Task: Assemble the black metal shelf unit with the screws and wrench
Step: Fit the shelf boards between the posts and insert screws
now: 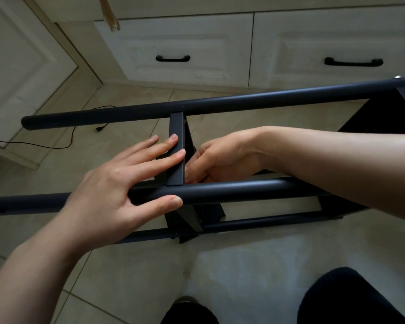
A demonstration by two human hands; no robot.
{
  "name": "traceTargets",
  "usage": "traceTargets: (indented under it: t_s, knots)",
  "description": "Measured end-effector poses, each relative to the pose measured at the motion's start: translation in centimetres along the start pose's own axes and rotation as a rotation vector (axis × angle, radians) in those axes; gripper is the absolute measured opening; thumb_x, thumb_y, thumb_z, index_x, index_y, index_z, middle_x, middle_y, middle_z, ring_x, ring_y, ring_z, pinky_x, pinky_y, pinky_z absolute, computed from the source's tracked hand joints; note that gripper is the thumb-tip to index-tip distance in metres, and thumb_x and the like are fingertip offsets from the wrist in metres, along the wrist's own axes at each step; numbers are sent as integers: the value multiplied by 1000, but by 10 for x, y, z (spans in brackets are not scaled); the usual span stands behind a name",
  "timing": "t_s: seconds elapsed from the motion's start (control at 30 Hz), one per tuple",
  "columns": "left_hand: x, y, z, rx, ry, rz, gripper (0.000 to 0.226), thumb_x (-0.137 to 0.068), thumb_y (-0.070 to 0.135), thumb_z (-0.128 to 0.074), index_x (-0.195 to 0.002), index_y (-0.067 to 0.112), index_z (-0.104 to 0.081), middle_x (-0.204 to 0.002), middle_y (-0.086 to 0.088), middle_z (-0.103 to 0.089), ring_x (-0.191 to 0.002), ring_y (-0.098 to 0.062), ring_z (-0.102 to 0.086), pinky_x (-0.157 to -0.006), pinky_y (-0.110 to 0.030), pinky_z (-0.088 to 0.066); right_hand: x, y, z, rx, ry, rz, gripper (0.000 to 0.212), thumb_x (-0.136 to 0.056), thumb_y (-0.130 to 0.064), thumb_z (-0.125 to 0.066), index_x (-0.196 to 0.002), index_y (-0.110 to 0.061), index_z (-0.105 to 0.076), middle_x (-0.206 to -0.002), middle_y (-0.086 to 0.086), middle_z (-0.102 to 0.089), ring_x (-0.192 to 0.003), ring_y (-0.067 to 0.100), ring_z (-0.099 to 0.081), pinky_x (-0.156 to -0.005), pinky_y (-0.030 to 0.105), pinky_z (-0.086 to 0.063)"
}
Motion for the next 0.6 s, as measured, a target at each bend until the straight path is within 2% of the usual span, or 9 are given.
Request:
traceTargets:
  t_s: [0.07, 0.17, 0.27, 0.37, 0.5, 0.6]
  knots:
    - [0, 0, 0, 3, -3, 1, 66, -77, 73, -52, -140, 55, -41, -153, 41, -26, -147, 9, -19, -111, -28, -25, -3, 1, 1, 10, 24, -12, 16, -96, -18, -53, -105, -7, -62, -98, 9, -64, -89, 18, -60, -87, 30, -48]
    - [0, 0, 1, 7, -5, 3, 65, -77, 73, -51, -139, 57, -41, -153, 42, -24, -147, 9, -19, -111, -29, -26, -6, 4, 3, 18, 43, -32, 21, -100, -25, -53, -105, -7, -63, -88, 4, -67, -86, 17, -62, -87, 30, -50]
    - [1, 1, 1, 5, -7, 8, 64, -77, 74, -50, -138, 58, -40, -152, 43, -24, -147, 10, -18, -113, -35, -29, -3, 3, 2, 4, 5, -7, 20, -99, -25, -53, -93, -10, -65, -80, 1, -69, -74, 10, -65, -74, 24, -54]
    - [0, 1, 1, 12, -8, 17, 64, -77, 74, -50, -138, 59, -40, -152, 42, -25, -147, 10, -19, -114, -42, -31, 0, 0, 2, 11, 2, 37, 14, -93, -19, -56, -92, -10, -67, -84, 3, -69, -76, 11, -66, -78, 27, -52]
    - [1, 2, 1, 21, 0, 11, 65, -76, 73, -52, -138, 57, -42, -152, 42, -26, -146, 10, -20, -113, -33, -28, -4, 3, 2, 30, 37, -5, 19, -99, -21, -52, -93, -10, -66, -80, 1, -69, -73, 10, -65, -72, 24, -53]
    - [1, 2, 1, 25, -3, 18, 65, -76, 74, -52, -138, 58, -41, -152, 43, -26, -146, 10, -20, -113, -35, -29, -3, 2, 1, 21, 21, -28, 20, -99, -27, -53, -96, -10, -65, -79, 0, -68, -73, 9, -65, -71, 22, -53]
Point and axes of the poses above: each hand's wrist, its own x-axis away from the middle knuckle, its own z-axis out of the back of the hand, y = z × x, the point moved 6 cm from there along -x, towards the middle knuckle
